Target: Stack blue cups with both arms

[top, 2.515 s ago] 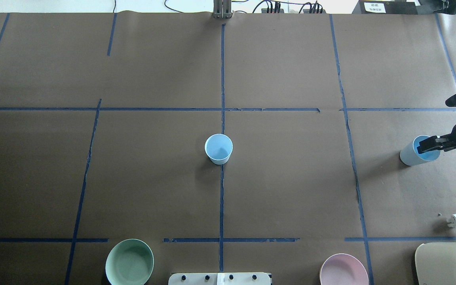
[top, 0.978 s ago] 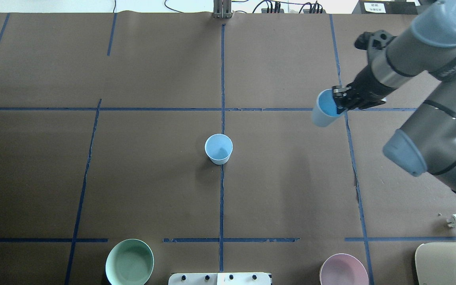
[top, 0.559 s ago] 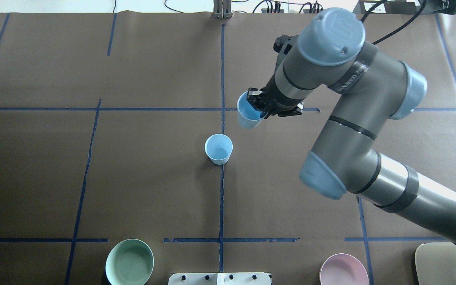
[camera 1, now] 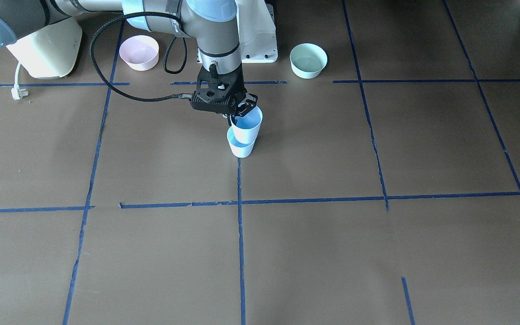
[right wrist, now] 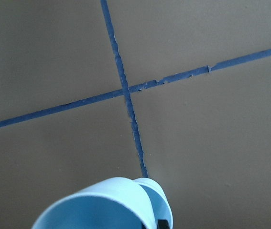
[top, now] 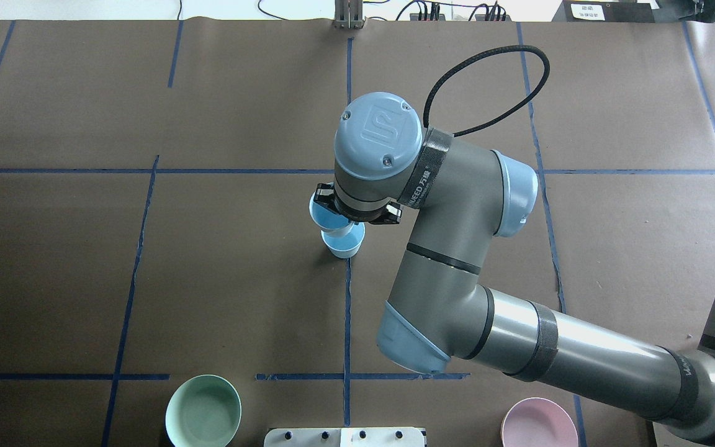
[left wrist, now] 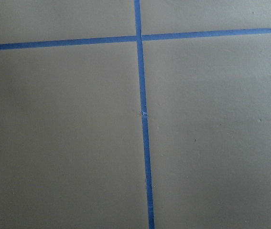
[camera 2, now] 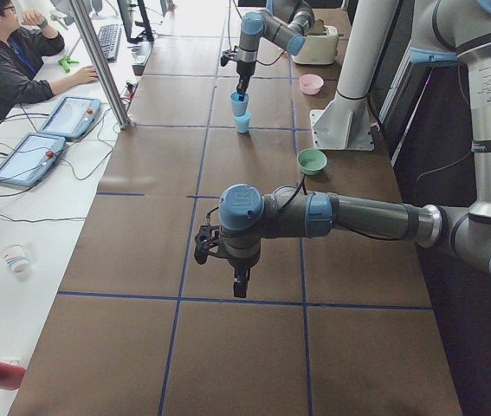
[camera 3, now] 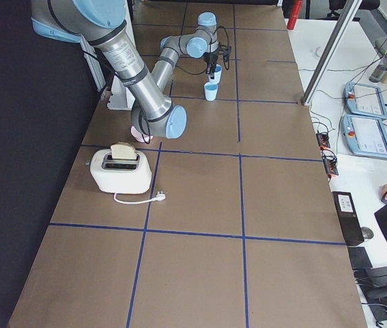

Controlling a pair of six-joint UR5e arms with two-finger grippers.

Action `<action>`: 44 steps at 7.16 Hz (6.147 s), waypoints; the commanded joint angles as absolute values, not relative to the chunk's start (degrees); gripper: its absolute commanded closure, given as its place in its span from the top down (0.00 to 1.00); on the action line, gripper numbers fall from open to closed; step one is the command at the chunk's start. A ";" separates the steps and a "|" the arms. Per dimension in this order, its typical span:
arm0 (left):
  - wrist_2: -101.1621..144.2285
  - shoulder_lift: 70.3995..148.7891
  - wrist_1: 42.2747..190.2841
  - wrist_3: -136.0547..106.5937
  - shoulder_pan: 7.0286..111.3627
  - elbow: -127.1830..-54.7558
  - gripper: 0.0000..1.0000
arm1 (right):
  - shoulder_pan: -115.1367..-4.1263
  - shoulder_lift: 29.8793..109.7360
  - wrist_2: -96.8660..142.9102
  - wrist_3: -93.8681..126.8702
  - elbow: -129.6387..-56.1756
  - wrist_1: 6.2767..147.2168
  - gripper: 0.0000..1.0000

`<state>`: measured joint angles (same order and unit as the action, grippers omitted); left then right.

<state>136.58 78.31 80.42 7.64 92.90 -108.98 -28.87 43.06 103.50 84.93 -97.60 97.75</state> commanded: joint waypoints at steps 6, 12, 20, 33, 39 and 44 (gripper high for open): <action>136.58 78.31 80.42 7.65 92.90 -108.81 1.00 | -29.51 44.21 104.14 83.60 -97.91 97.30 1.00; 136.32 78.75 80.51 6.76 92.55 -106.36 1.00 | -63.94 69.20 128.50 24.19 -100.54 97.21 1.00; 135.88 80.07 81.12 6.77 92.46 -104.32 1.00 | -87.72 101.67 134.65 -11.16 -106.06 97.03 1.00; 135.79 79.80 81.04 6.86 92.29 -103.80 1.00 | -87.63 101.07 134.91 -11.34 -105.82 97.03 1.00; 135.79 79.72 81.04 6.77 92.37 -103.80 1.00 | -87.63 101.07 134.91 -11.34 -105.73 97.03 1.00; 135.79 79.72 81.12 6.77 92.29 -103.80 1.00 | -87.63 101.07 134.91 -11.34 -105.73 97.03 1.00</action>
<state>135.79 79.72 81.09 6.80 92.34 -103.80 -87.60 101.08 134.91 -11.34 -105.73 97.03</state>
